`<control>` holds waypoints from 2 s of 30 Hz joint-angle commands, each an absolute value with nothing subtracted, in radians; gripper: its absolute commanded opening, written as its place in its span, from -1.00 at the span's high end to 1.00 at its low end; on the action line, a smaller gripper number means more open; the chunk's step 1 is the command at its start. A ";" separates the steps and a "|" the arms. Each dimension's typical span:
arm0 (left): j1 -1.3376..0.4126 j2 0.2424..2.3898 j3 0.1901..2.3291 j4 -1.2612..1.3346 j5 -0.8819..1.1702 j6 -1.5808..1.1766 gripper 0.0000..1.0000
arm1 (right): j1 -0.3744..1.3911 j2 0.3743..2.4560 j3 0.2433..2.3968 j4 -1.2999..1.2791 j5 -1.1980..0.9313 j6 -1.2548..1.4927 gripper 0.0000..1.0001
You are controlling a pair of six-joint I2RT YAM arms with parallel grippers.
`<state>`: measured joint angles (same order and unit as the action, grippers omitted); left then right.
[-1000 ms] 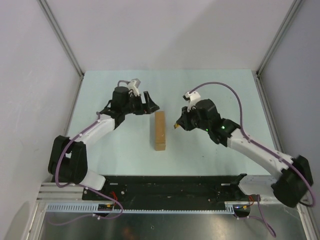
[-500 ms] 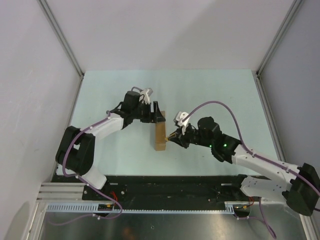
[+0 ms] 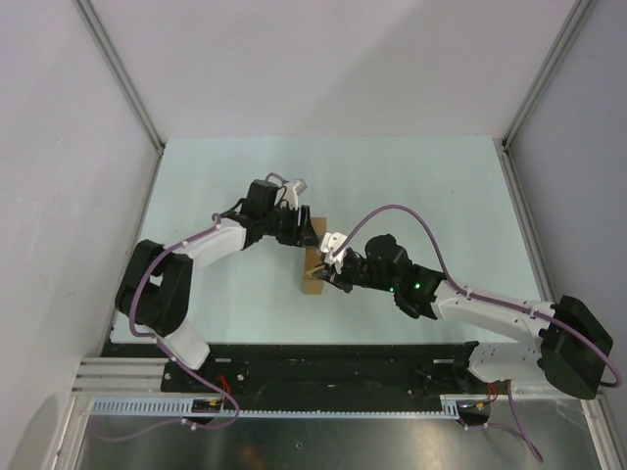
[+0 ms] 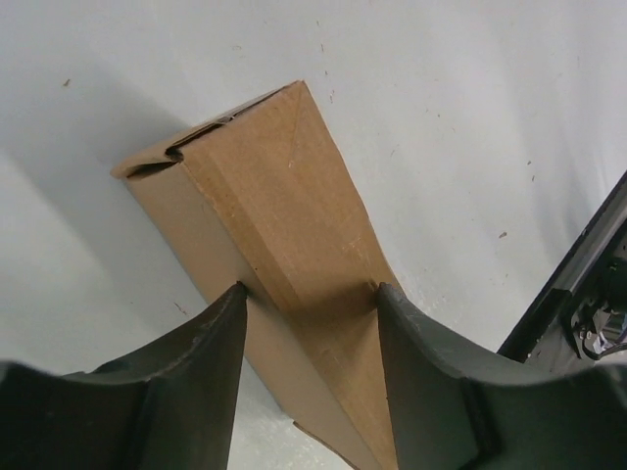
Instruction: Unpack the express box
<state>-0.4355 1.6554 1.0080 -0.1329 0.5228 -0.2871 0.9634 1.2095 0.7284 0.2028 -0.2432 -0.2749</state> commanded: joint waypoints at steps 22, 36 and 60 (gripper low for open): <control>-0.436 1.723 1.055 -0.313 0.563 -0.038 0.13 | 0.976 1.335 0.735 0.390 -0.265 -0.328 1.00; -0.436 1.743 1.055 -0.322 0.546 -0.021 0.18 | 0.977 1.287 0.733 0.393 -0.271 -0.347 1.00; -0.426 1.756 1.062 -0.330 0.552 -0.014 0.21 | 0.979 1.313 0.735 0.354 -0.270 -0.371 1.00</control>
